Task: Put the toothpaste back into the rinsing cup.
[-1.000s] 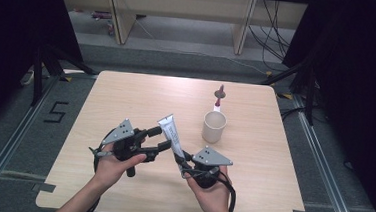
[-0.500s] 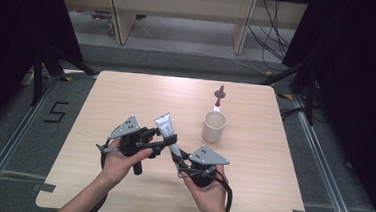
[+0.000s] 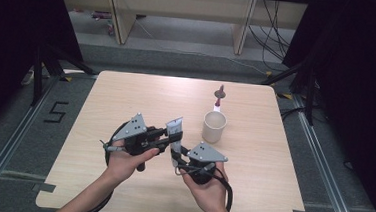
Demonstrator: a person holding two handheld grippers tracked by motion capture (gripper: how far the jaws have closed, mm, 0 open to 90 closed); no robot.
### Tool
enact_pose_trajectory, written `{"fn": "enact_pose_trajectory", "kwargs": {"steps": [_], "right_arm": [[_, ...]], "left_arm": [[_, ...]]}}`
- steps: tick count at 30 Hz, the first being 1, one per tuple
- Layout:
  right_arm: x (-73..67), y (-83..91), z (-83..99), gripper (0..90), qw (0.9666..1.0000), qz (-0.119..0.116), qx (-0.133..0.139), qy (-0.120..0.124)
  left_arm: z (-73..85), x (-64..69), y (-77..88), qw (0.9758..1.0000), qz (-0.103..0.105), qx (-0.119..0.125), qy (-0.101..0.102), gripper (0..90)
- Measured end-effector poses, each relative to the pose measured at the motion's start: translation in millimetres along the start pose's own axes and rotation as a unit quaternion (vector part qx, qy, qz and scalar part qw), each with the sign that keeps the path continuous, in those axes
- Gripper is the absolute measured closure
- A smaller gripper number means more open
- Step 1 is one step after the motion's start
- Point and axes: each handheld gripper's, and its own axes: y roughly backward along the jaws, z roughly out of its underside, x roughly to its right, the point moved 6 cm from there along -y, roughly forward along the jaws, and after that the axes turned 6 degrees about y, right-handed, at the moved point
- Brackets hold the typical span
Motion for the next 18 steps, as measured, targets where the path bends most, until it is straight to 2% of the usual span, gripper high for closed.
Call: {"fn": "enact_pose_trajectory", "kwargs": {"steps": [2,3,5,6,7,8,9,10,11,12,13,15,16,17,18], "right_arm": [[0.6,2.0,-2.6,64.8,0.9999,-0.008,-0.003,-0.004],[0.9,2.4,-5.5,57.7,0.9996,-0.025,0.01,0.0],[2.1,4.5,-7.7,49.7,0.9987,-0.045,0.023,-0.009],[5.1,6.8,-8.0,45.3,0.999,-0.036,0.025,-0.011],[7.6,7.5,-8.4,41.1,0.999,-0.032,0.03,-0.01],[10.7,8.3,-7.6,38.3,0.9995,-0.017,0.026,-0.004],[9.2,7.9,-6.4,37.1,0.9995,-0.014,0.023,-0.018],[10.2,7.6,-5.6,37.1,0.9996,-0.004,0.025,-0.015],[10.4,6.5,-6.1,37.0,0.9989,0.007,0.043,-0.015],[9.9,5.4,-5.7,36.4,0.9986,0.014,0.048,-0.019],[9.5,2.3,-6.4,36.2,0.998,0.016,0.061,-0.011],[8.5,1.6,-5.0,40.4,0.998,0.027,0.055,-0.015],[7.6,-0.7,-5.2,42.3,0.9977,0.025,0.06,-0.016],[8.8,-0.4,-4.4,43.8,0.9979,0.038,0.052,-0.009],[7.3,-1.4,-4.8,45.2,0.9977,0.035,0.055,-0.017]], "left_arm": [[-2.9,3.9,-1.6,0.9994,0.002,-0.008,-0.034,74.5],[-3.7,4.7,-1.9,0.999,0.002,-0.009,-0.044,74.6],[-5.3,5.4,-2.6,0.9982,0.0,-0.006,-0.06,75.0],[-5.7,4.9,-2.9,0.9978,-0.002,-0.006,-0.066,75.0],[-5.8,4.6,-3.5,0.9978,-0.004,-0.005,-0.066,75.1],[-5.5,4.5,-4.3,0.998,-0.007,-0.003,-0.062,75.1],[-5.2,4.4,-5.2,0.9981,-0.008,-0.003,-0.061,75.1],[-4.6,4.9,-6.8,0.9982,-0.01,-0.001,-0.059,75.2],[-4.0,5.5,-8.1,0.9982,-0.013,0.0,-0.059,75.2],[-3.4,6.2,-9.4,0.9979,-0.016,0.0,-0.062,75.2],[-2.8,6.8,-10.3,0.9979,-0.019,0.0,-0.062,75.3],[-2.1,8.0,-12.8,0.9978,-0.021,0.001,-0.063,75.2],[-2.0,8.5,-13.8,0.9979,-0.019,0.002,-0.063,75.3],[-1.7,8.9,-14.5,0.9979,-0.02,0.001,-0.062,75.3],[-1.6,9.3,-15.3,0.9978,-0.021,0.002,-0.062,75.3]]}}
